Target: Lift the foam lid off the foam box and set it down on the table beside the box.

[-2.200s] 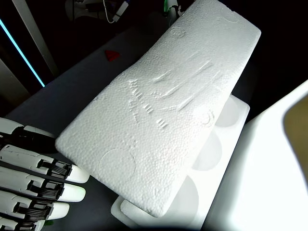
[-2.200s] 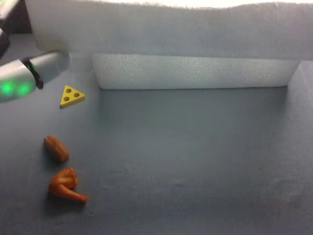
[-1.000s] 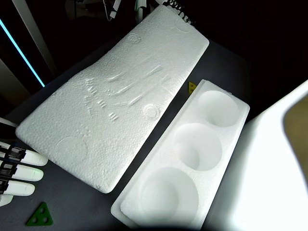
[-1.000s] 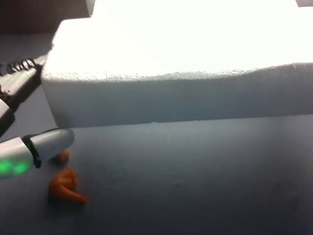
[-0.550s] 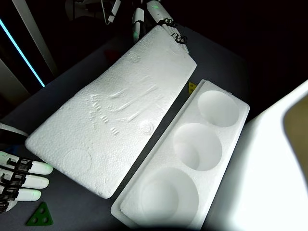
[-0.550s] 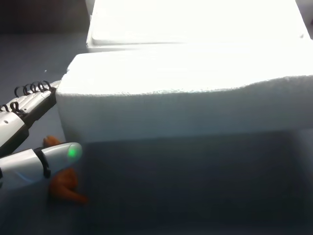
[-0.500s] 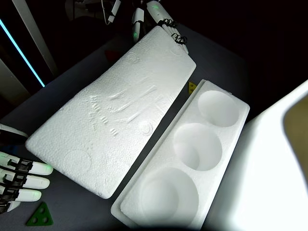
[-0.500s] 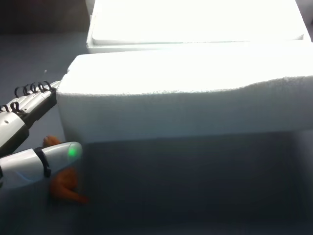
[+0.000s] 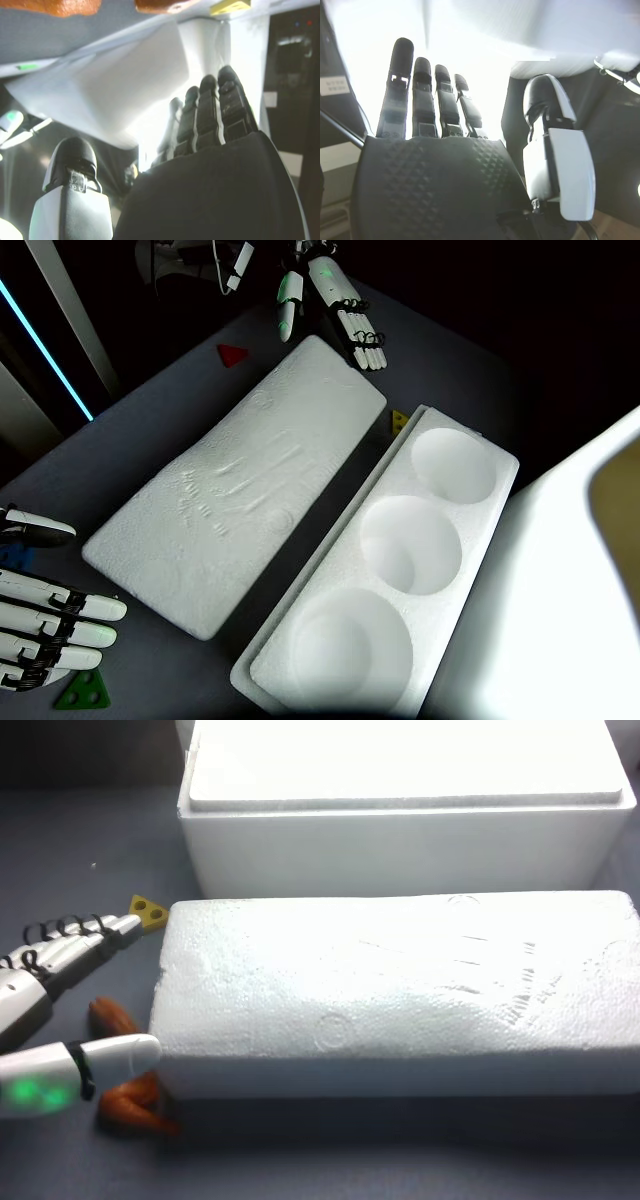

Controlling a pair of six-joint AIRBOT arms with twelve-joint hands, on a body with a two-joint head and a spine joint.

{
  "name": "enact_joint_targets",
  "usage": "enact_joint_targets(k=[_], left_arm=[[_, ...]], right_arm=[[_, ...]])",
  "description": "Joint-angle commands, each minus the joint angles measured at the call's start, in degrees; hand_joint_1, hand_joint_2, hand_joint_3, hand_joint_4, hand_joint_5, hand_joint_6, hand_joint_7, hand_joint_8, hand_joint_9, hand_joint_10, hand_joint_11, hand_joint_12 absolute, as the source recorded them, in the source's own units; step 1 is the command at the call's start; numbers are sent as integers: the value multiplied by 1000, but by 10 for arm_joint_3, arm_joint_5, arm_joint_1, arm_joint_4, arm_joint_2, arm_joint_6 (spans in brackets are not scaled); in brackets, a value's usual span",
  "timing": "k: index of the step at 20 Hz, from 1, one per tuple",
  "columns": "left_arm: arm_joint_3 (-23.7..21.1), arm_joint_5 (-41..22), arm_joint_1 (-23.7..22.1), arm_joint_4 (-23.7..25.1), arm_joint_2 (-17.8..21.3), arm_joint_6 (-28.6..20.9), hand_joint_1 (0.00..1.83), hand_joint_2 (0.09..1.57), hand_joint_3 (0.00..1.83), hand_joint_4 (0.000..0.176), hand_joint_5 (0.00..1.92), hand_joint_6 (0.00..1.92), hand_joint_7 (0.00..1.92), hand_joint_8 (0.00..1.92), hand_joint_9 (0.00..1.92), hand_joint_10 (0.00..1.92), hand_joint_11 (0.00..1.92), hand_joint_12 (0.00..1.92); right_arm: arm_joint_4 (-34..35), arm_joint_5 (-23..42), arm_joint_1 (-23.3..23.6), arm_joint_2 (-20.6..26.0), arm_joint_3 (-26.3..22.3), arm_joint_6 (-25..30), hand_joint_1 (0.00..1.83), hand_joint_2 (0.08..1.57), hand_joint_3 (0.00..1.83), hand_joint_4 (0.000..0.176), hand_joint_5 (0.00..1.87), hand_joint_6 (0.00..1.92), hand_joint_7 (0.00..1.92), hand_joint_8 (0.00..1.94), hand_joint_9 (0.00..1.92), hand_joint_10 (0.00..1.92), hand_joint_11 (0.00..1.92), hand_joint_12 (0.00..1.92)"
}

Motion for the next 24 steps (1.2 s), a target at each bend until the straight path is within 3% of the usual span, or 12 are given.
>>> enact_joint_targets(k=[1, 3, 5, 7, 8, 12, 15, 18, 19, 20, 22, 24], left_arm=[[-1, -91, 1, -7, 8, -1, 149, 1051, 0, 79, 0, 0, 0, 0, 0, 0, 0, 0], [-7, -115, 4, -9, 18, 3, 153, 1016, 0, 77, 0, 0, 0, 0, 0, 0, 0, 0], [-9, -137, -3, -4, 28, 7, 150, 1022, 0, 99, 0, 0, 0, 0, 0, 0, 0, 0], [-6, -146, -16, 3, 33, 12, 77, 1021, 0, 102, 0, 0, 0, 0, 0, 0, 0, 0], [-3, -147, -26, 7, 34, 12, 23, 1061, 14, 120, 0, 0, 0, 0, 0, 0, 0, 0], [25, -108, -90, 45, 29, 18, 6, 1132, 10, 127, 0, 0, 0, 0, 0, 0, 0, 0], [46, -65, -146, 83, 20, 19, 61, 1174, 18, 116, 0, 0, 0, 0, 0, 0, 0, 0], [69, -17, -199, 121, 8, 14, 66, 1194, 19, 115, 0, 0, 0, 0, 0, 0, 0, 0], [76, -3, -214, 132, 2, 12, 53, 1193, 11, 118, 0, 0, 0, 0, 0, 0, 0, 0], [82, 5, -224, 138, -2, 10, 53, 1193, 11, 118, 0, 0, 0, 0, 0, 0, 0, 0], [91, 14, -241, 151, -9, 7, 75, 1190, 6, 118, 0, 0, 0, 0, 0, 0, 0, 0], [93, 22, -254, 162, -12, 5, 76, 1190, 6, 118, 0, 0, 0, 0, 0, 0, 0, 0]], right_arm=[[1, 80, 1, 11, -1, 2, 212, 1189, 0, 0, 0, 0, 0, 0, 0, 15, 0, 1142], [-2, 95, 1, 20, -6, -1, 189, 1188, 0, 0, 0, 0, 0, 0, 0, 0, 0, 1130], [-11, 112, 3, 28, -8, -2, 135, 1204, 1, 0, 0, 0, 0, 0, 0, 0, 0, 1026], [-25, 118, 14, 37, -8, -8, 133, 1223, 2, 0, 0, 0, 0, 0, 0, 0, 0, 136], [-33, 117, 22, 41, -7, -13, 68, 1225, 1, 15, 0, 0, 0, 0, 0, 0, 0, 4], [-63, 107, 44, 47, 5, -25, 120, 1265, 15, 34, 0, 0, 0, 0, 0, 0, 0, 0], [-90, 76, 85, 47, 18, -34, 132, 1270, 14, 5, 0, 0, 0, 0, 0, 0, 0, 0], [-122, 34, 134, 43, 33, -43, 144, 1271, 12, 33, 0, 0, 0, 0, 0, 0, 49, 29], [-134, 19, 155, 38, 40, -47, 188, 1287, 0, 6, 0, 0, 0, 0, 0, 0, 1, 635], [-141, 8, 170, 34, 45, -49, 188, 1287, 0, 6, 0, 0, 0, 0, 0, 0, 1, 635], [-152, -5, 193, 25, 55, -50, 153, 1292, 1, 0, 0, 0, 0, 0, 0, 0, 0, 1520], [-156, -8, 203, 21, 59, -52, 138, 1294, 2, 0, 0, 0, 0, 0, 0, 0, 0, 1542]])
